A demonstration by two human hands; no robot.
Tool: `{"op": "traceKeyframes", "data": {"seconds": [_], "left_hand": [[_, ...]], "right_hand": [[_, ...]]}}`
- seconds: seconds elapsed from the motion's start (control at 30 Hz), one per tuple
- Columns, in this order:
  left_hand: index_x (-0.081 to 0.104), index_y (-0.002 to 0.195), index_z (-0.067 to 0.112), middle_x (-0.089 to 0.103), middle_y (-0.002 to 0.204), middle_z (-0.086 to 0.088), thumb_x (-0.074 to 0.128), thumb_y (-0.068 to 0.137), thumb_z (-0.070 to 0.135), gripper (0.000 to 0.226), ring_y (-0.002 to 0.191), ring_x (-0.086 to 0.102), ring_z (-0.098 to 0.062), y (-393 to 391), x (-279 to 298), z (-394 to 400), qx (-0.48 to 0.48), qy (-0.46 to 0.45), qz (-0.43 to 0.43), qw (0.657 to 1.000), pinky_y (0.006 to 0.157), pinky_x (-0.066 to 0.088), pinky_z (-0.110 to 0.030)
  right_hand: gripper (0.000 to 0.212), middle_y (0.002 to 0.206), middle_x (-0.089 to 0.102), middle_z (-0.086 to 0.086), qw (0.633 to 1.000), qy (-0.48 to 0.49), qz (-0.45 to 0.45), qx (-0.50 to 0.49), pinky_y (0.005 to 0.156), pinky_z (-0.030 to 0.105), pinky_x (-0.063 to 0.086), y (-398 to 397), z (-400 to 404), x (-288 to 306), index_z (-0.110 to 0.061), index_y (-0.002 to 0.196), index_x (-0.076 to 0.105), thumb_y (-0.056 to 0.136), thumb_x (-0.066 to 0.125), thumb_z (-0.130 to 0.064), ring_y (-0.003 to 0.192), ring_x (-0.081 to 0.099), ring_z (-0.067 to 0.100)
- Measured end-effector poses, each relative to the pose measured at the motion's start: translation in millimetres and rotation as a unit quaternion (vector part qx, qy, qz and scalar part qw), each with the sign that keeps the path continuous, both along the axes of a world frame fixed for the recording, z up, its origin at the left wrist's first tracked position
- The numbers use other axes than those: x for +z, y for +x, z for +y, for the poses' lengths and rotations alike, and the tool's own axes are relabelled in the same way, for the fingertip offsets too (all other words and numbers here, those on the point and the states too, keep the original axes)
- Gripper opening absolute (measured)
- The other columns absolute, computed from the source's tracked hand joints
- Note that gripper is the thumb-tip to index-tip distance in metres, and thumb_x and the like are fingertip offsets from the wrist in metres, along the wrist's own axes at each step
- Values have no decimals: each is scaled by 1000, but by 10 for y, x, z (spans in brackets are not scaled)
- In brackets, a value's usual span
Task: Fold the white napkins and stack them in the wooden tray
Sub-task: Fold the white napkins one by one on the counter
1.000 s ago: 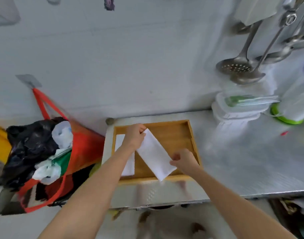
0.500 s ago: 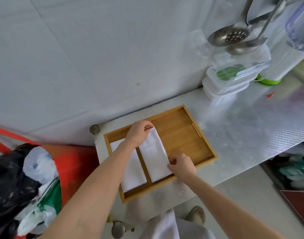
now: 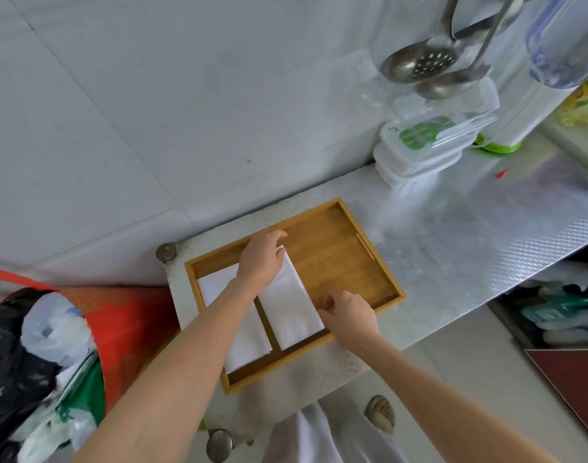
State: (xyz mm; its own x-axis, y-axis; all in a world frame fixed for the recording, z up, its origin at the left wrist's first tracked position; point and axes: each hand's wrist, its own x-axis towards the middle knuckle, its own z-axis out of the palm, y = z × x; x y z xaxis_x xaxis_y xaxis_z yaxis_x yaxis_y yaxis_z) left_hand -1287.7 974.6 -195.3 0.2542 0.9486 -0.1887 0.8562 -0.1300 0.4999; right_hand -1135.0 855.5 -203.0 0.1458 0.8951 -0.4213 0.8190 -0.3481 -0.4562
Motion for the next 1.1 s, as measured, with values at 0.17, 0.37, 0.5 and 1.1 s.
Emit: {"op": "traceKeyframes", "data": {"seconds": [0.17, 0.37, 0.5, 1.1], "left_hand": [[47, 135, 16, 48, 138, -2, 54, 96, 24, 40, 124, 49, -18, 743, 369, -151, -81, 2, 21, 997, 96, 43, -28], [54, 128, 14, 58, 129, -5, 53, 95, 24, 35, 119, 53, -25, 2667, 662, -719, -273, 4, 54, 961, 98, 43, -34], [59, 119, 19, 62, 123, -6, 53, 93, 25, 28, 113, 57, -28, 4237, 841, -1510, -390, 28, 76, 917, 89, 46, -33], [54, 124, 20, 58, 128, -3, 46, 94, 25, 31, 115, 55, -26, 8747, 865, -4237, -728, 118, 104, 667, 88, 46, -36]], "right_hand": [[11, 74, 57, -1, 996, 81, 0, -45, 54, 32, 42, 825, -223, 238, -13, 79, 53, 89, 50, -17, 67, 53, 20], [11, 75, 61, 0, 977, 88, -48, -186, 58, 29, 37, 2601, -1106, 464, -18, 76, 53, 87, 50, -20, 76, 59, 28], [9, 80, 62, 1, 949, 75, -98, -289, 60, 29, 39, 3958, -2188, 644, -20, 77, 52, 86, 50, -18, 78, 59, 28], [17, 104, 64, 6, 762, 34, -159, -627, 80, 36, 50, 7188, -5382, 869, -12, 101, 60, 91, 50, -21, 96, 59, 25]]}}
